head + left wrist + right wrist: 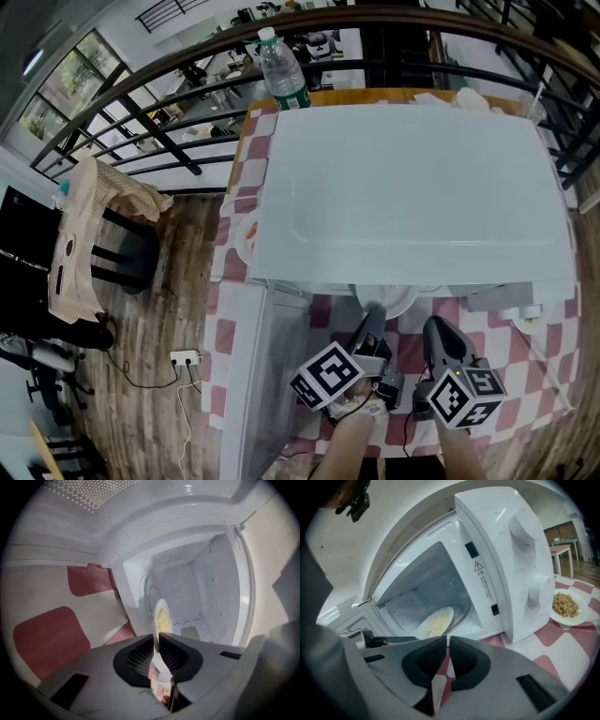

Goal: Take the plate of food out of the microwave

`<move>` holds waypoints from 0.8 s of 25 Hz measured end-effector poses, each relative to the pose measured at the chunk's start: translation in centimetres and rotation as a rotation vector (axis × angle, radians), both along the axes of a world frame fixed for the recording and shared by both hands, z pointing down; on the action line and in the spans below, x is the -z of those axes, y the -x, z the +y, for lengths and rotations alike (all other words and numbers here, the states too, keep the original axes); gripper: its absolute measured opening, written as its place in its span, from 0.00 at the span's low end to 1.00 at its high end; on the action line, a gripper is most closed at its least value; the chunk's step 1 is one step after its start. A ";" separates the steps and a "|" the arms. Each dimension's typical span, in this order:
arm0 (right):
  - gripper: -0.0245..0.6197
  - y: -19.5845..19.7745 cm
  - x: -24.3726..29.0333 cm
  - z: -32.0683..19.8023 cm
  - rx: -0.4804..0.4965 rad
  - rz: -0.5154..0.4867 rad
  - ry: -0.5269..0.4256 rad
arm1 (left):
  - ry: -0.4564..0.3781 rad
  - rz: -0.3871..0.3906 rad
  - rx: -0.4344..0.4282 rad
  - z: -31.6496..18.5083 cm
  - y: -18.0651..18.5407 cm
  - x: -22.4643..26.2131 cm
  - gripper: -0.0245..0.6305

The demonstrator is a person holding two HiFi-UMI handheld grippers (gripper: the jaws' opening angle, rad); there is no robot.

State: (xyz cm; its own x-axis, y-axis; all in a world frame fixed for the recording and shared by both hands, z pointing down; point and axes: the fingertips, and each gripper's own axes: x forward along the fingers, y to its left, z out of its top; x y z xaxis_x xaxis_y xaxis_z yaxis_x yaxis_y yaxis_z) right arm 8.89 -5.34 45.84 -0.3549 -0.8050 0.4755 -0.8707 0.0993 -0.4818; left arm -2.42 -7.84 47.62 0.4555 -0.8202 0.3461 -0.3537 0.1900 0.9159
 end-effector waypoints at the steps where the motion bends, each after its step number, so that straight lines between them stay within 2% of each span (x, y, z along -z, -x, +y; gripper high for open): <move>1: 0.10 0.0 0.1 0.0 0.004 -0.017 -0.003 | -0.005 0.000 0.000 0.1 0.0 0.0 0.11; 5: 0.11 0.2 0.4 -0.3 0.016 -0.122 -0.002 | -0.017 -0.007 -0.013 0.7 -0.3 0.0 0.10; 6: 0.13 0.3 0.4 -0.3 0.022 -0.148 0.006 | -0.017 0.002 -0.012 0.9 -0.4 -0.1 0.09; 8: 0.29 0.8 -0.2 -0.2 0.033 -0.205 0.040 | -0.019 0.020 -0.008 1.3 -0.5 -0.1 0.10; 9: 0.31 1.0 -0.5 -0.2 0.029 -0.241 0.064 | -0.022 0.025 -0.008 1.5 -0.4 -0.1 0.10; 13: 0.31 1.7 -1.6 -0.2 -0.008 -0.432 0.139 | -0.027 0.036 -0.017 2.2 -0.4 -0.3 0.09; 16: 0.31 2.2 -1.7 -0.6 -0.002 -0.513 0.144 | -0.027 0.048 -0.019 2.6 -0.3 -0.4 0.09; 20: 0.23 3.1 -1.3 -1.3 0.054 -0.586 0.126 | -0.033 0.036 -0.033 3.2 -0.3 -0.5 0.09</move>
